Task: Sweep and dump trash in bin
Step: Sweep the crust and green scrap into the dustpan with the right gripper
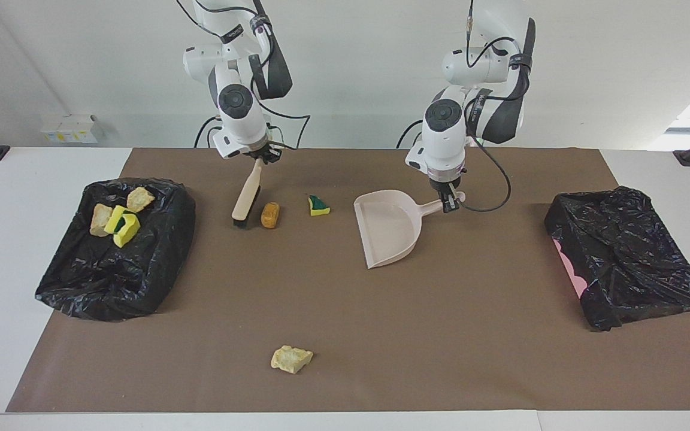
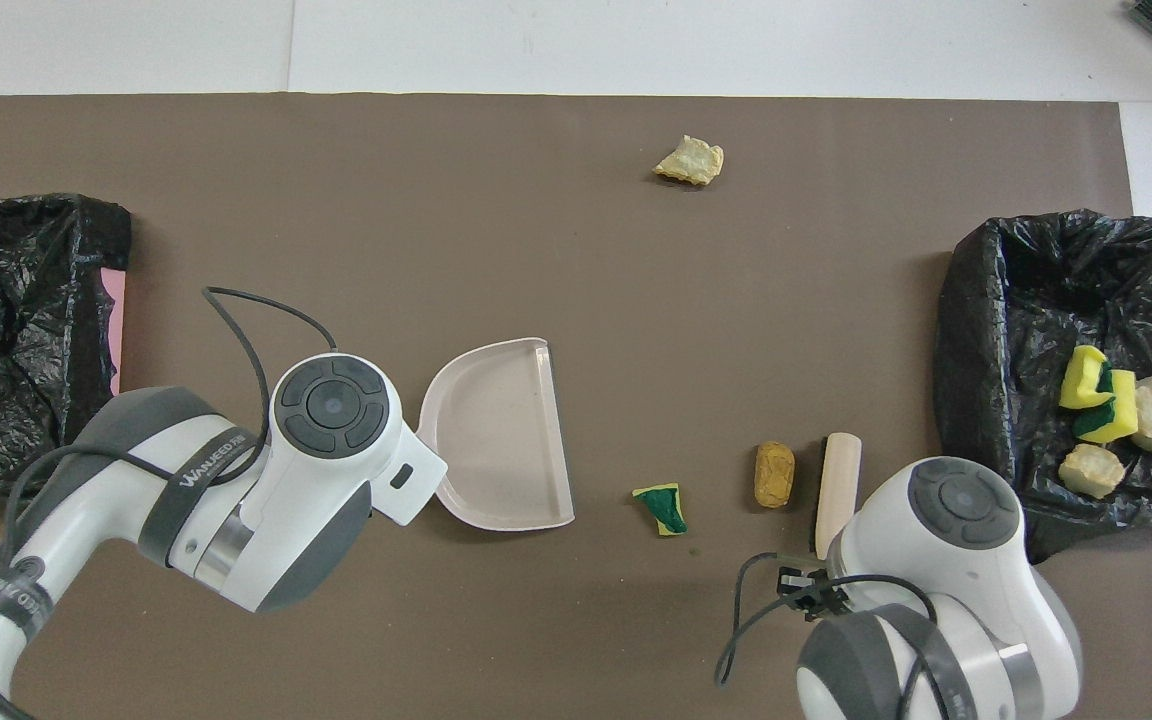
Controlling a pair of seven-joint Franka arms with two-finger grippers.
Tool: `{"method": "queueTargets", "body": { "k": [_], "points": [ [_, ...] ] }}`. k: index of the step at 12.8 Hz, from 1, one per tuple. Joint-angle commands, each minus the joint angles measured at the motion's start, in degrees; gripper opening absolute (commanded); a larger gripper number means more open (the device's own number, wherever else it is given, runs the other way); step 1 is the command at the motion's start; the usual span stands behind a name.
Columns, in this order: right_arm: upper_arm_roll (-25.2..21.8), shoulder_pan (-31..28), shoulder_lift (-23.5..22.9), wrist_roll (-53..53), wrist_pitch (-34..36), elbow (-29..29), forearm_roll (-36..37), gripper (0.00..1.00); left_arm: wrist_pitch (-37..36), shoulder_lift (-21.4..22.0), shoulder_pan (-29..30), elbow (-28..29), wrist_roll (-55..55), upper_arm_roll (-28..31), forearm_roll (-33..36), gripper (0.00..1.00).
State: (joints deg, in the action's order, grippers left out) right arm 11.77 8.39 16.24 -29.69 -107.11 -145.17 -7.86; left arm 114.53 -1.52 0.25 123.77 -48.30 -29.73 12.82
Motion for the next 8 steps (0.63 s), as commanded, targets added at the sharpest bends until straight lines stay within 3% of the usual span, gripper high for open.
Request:
{"method": "queueTargets", "body": {
  "k": [1,4,8],
  "points": [
    [0.4,3.7,0.3,0.7,-4.5,-1.5,-0.6,0.0,2.4,2.0,-0.3,2.3,0.9,0.6,-0.5,0.24],
    [0.4,9.4,-6.3,-2.7,-11.0,1.4,-3.7,0.0,3.6,2.0,-0.3,2.7,1.0,0.5,-0.6,0.32],
    [0.4,16.1,-17.7,-8.6,-11.9,12.9,-3.8,0.0,5.1,1.1,-0.4,3.0,2.9,0.5,-0.6,0.38]
  ]
}}
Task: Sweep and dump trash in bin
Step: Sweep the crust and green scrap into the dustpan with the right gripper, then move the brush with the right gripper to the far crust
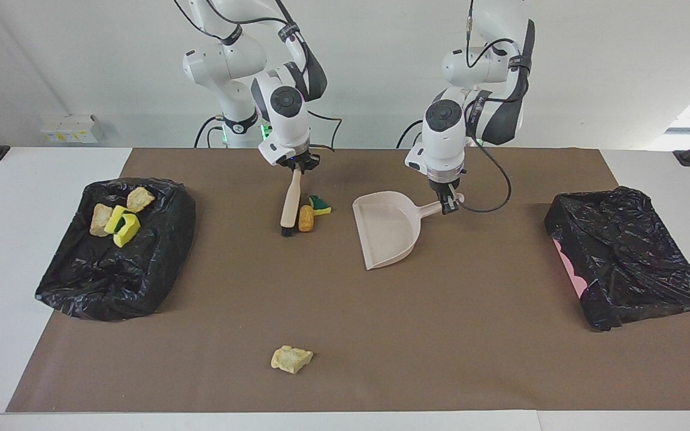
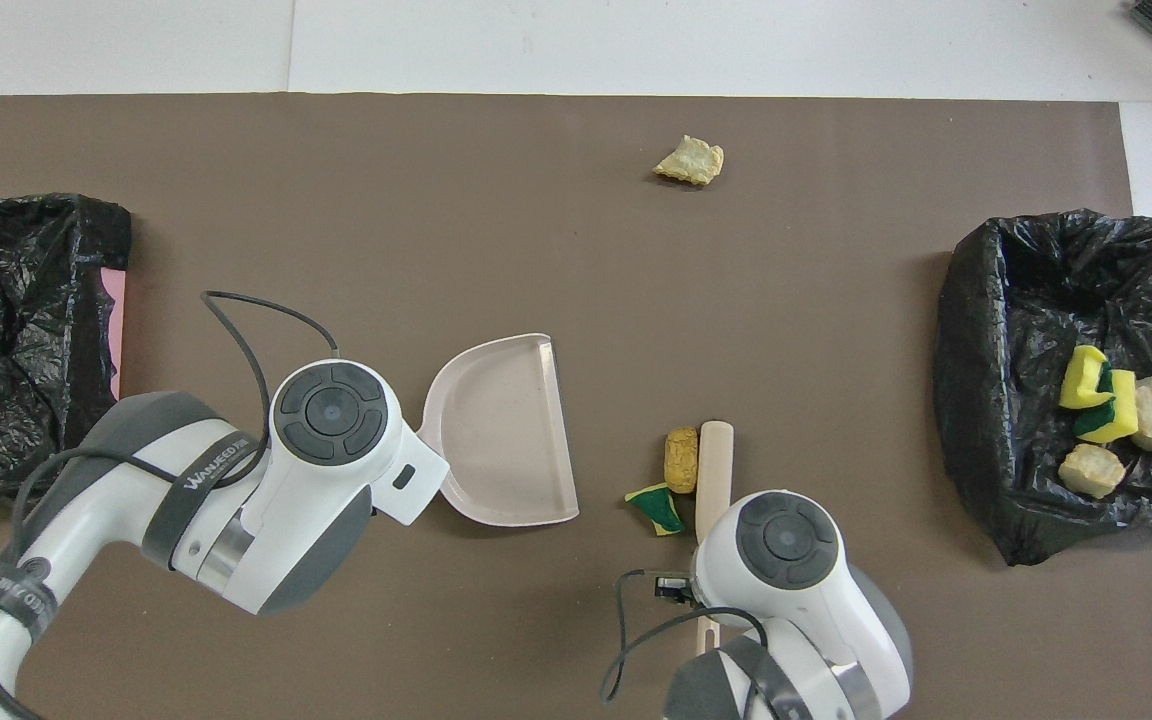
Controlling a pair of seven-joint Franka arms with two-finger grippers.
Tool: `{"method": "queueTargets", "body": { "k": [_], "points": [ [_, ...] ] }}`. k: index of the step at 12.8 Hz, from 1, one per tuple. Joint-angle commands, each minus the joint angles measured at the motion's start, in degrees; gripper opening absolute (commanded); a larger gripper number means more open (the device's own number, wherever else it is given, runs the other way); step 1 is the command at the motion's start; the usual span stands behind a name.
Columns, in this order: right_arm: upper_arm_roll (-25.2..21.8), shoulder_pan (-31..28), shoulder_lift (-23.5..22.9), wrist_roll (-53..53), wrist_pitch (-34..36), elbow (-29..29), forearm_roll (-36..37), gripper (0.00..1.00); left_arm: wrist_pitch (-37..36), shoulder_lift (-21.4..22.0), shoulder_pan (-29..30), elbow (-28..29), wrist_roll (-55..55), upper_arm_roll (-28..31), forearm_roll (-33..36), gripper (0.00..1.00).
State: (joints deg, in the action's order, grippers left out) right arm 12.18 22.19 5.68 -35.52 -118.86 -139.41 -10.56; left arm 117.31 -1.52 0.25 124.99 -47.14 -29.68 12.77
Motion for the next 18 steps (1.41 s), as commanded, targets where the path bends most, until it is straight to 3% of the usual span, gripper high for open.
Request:
{"method": "queueTargets", "body": {
  "k": [1,6,12,13,17,18],
  "points": [
    [0.0,4.1,-10.0,-4.8,-0.2,11.0,-1.1,0.0,2.3,1.1,-0.4,2.0,1.7,0.5,-0.6,0.39],
    [0.0,9.4,-18.5,-7.0,-1.2,23.3,-4.9,0.0,3.1,1.3,-0.3,3.0,1.9,0.5,-0.6,0.42],
    [-0.3,8.4,-17.8,-7.9,3.7,25.1,-4.2,0.0,3.8,1.1,-0.3,3.3,2.0,0.5,-0.7,0.43],
    [-0.5,7.8,-16.9,-7.7,5.4,25.4,-3.8,0.0,3.8,1.0,-0.3,3.3,2.3,0.5,-0.7,0.39],
    [-0.6,2.3,-13.4,-4.0,11.8,25.9,-0.2,0.0,3.7,0.8,-0.3,2.8,2.1,0.6,-0.7,0.0],
    [-0.6,0.8,-13.3,-1.3,14.1,26.5,2.7,0.0,3.6,0.8,-0.3,2.8,2.0,0.6,-0.7,0.0]
  ]
}}
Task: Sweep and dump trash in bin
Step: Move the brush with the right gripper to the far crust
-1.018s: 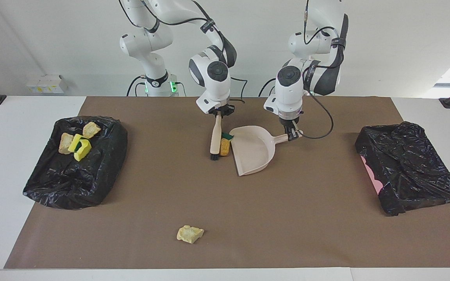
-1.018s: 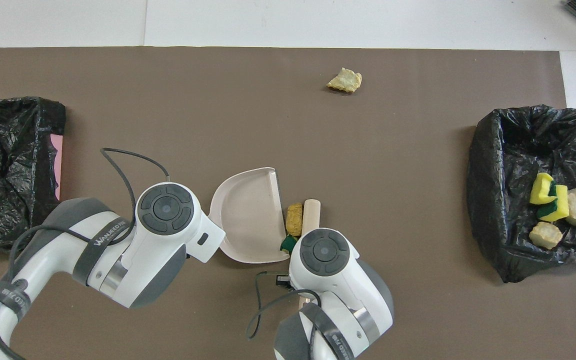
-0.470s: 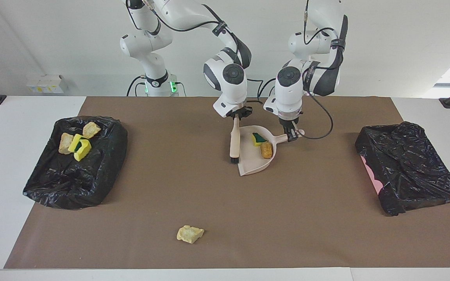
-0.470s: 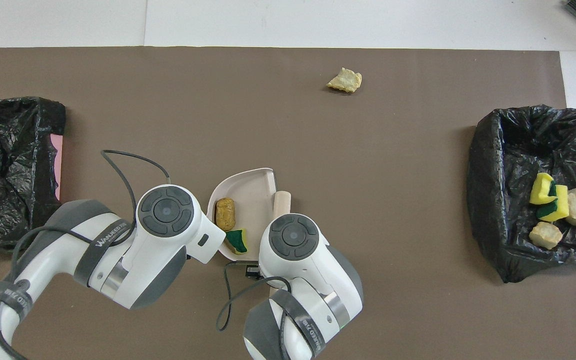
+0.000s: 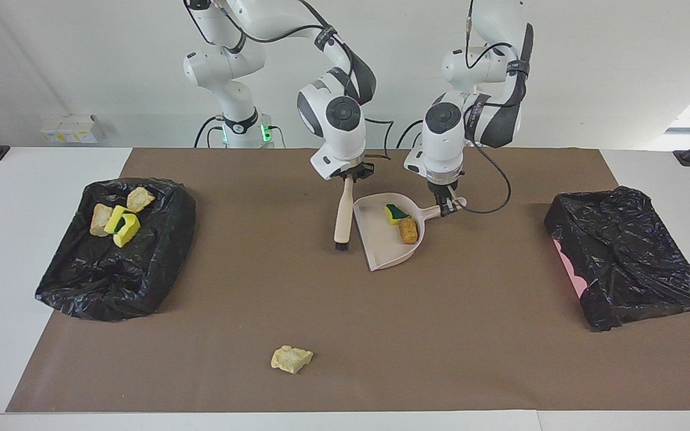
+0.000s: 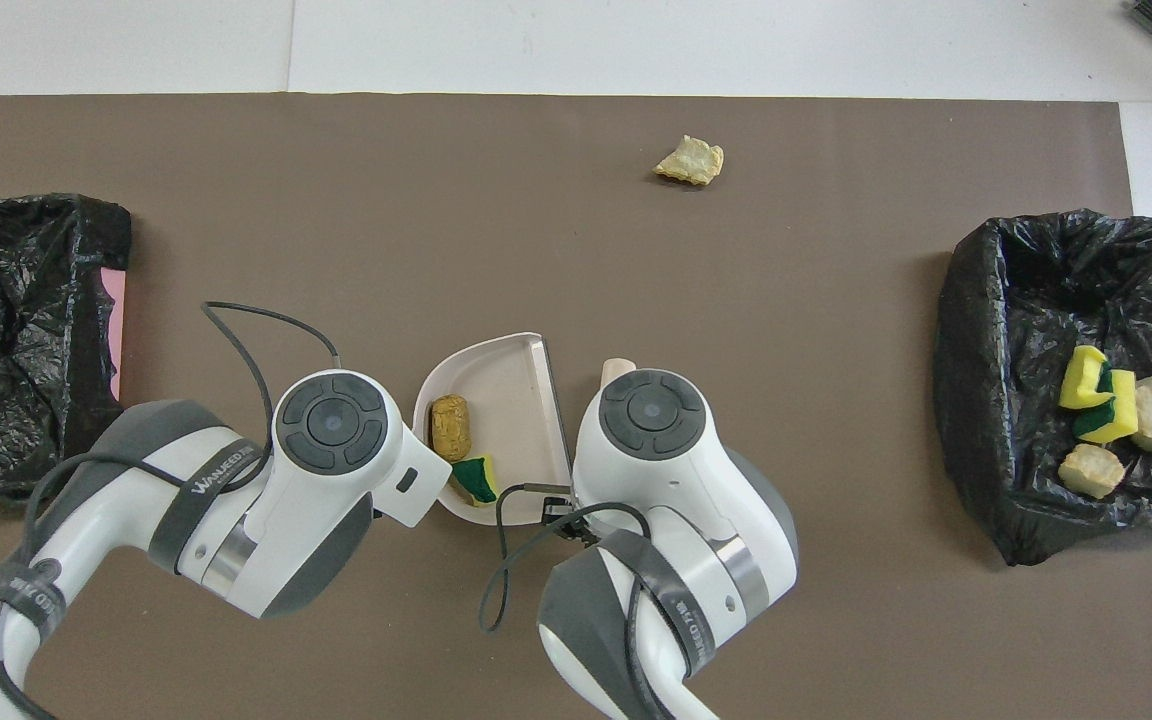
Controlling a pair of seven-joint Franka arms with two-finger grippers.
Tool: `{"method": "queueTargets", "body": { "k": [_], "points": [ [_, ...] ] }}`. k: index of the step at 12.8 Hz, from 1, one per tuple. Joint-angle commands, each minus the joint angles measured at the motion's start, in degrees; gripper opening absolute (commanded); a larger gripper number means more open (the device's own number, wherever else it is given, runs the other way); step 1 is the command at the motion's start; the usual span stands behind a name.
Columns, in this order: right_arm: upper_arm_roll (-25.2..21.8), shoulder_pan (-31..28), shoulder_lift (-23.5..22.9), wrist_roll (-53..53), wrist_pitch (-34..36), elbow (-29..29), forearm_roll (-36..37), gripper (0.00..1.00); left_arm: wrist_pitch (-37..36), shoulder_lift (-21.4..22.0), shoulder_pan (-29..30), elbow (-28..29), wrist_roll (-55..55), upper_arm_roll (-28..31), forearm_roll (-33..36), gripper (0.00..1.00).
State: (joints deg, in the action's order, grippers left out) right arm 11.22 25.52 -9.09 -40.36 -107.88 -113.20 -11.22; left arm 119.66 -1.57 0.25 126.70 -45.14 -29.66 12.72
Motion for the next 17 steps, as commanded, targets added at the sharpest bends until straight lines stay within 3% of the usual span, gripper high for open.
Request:
{"method": "queueTargets", "body": {
  "k": [1,4,6,11,17],
  "points": [
    [0.4,-3.5,1.3,5.7,5.0,1.2,7.6,0.0,1.3,0.9,-0.3,0.9,0.0,0.6,-0.7,0.0],
    [0.4,-7.3,-0.4,12.1,8.6,4.1,16.4,0.0,0.4,0.3,-0.3,-0.7,0.4,0.6,-0.7,0.0],
    [0.4,-11.4,-1.6,17.7,7.5,5.3,19.2,0.0,-0.7,0.0,-0.1,-2.1,0.7,0.7,-0.7,0.0],
    [0.4,-17.1,-8.6,33.6,4.2,14.5,26.9,0.0,-1.2,0.1,0.1,-1.8,4.4,0.7,-0.7,0.0],
    [0.4,-18.3,-25.6,37.7,-2.0,34.1,37.1,0.0,-1.2,0.1,0.5,-1.6,7.0,0.6,-0.7,0.0]
  ]
}}
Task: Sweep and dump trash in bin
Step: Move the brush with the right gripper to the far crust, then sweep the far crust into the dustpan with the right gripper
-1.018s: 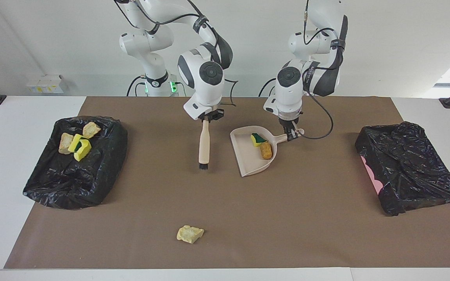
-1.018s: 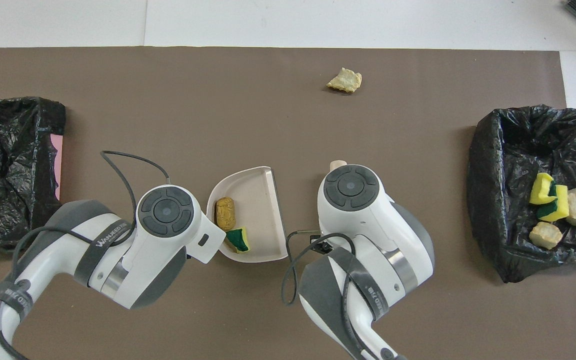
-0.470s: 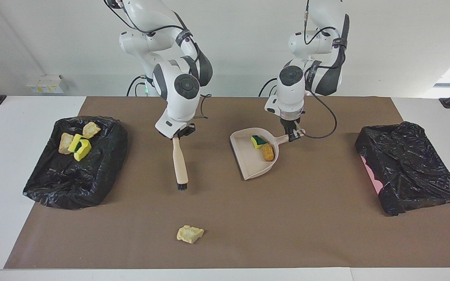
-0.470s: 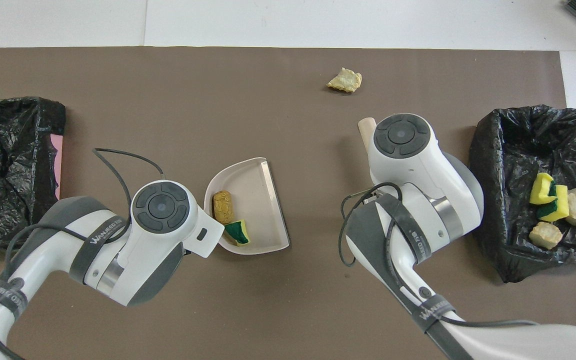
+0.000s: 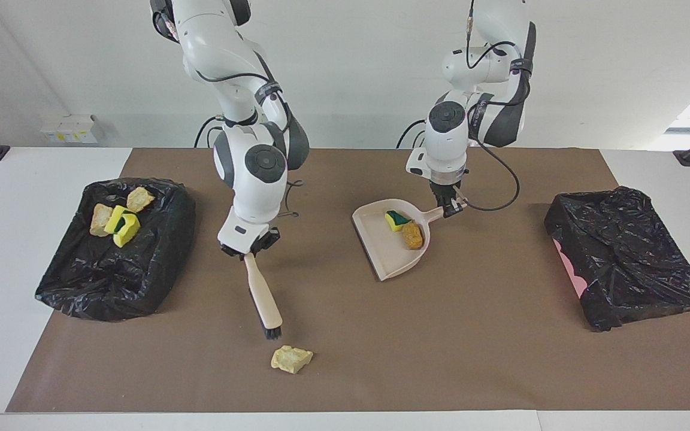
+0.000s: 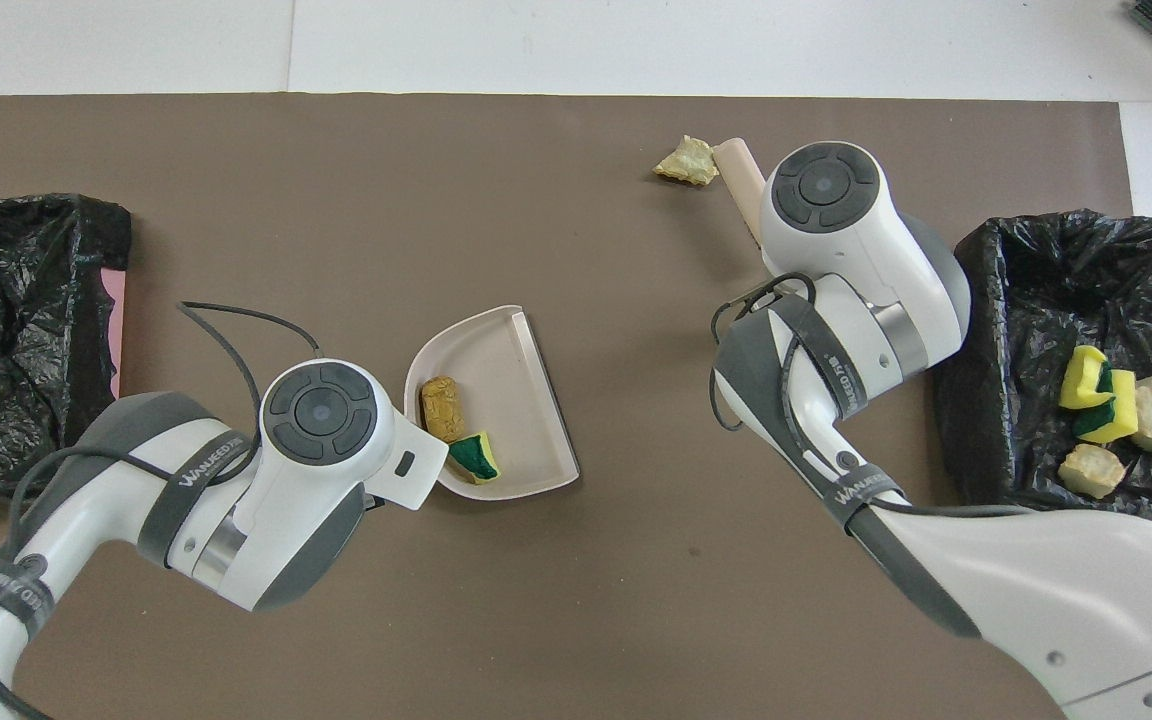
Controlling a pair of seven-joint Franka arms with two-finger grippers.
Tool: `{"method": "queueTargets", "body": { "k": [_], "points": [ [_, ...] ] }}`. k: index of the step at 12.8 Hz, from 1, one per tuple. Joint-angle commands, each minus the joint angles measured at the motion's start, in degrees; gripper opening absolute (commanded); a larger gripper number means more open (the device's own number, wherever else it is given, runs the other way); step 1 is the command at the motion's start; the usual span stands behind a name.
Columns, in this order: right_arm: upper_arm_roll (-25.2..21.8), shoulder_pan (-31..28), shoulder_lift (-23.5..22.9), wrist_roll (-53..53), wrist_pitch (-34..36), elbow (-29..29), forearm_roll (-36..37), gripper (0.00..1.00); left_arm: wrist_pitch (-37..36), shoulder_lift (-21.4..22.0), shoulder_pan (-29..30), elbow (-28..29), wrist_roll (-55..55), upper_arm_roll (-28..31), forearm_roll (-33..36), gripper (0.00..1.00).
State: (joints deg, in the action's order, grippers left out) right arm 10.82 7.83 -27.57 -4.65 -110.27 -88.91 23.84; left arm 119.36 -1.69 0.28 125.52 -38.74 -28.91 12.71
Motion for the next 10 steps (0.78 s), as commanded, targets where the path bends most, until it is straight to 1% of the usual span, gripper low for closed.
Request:
{"method": "queueTargets", "body": {
  "k": [1,3,5,6,8,10],
  "points": [
    [0.6,-0.5,-9.3,2.0,0.1,12.5,3.4,0.0,-1.0,0.2,0.6,-0.4,1.5,-0.2,-0.7,0.0],
    [0.9,-0.5,-12.5,2.1,-3.2,15.6,9.6,0.0,-1.0,0.2,0.5,-0.4,2.1,-0.2,-0.7,0.0],
    [0.7,-0.3,-15.2,3.1,-7.1,17.3,11.7,0.0,-1.0,0.3,0.5,-0.2,2.2,-0.2,-0.7,0.0],
    [0.7,-0.4,-16.8,5.4,-7.9,19.3,13.1,0.0,-0.9,0.3,0.5,-0.2,2.2,-0.1,-0.7,0.0],
    [0.3,-0.4,-21.1,9.7,-8.4,24.2,14.4,0.0,-0.9,0.3,0.6,-0.1,3.7,-0.2,-0.7,0.0],
    [0.3,0.4,-21.5,11.2,-6.8,24.3,15.0,0.0,-0.8,0.4,0.6,0.0,4.1,-0.2,-0.7,0.0]
  ]
}}
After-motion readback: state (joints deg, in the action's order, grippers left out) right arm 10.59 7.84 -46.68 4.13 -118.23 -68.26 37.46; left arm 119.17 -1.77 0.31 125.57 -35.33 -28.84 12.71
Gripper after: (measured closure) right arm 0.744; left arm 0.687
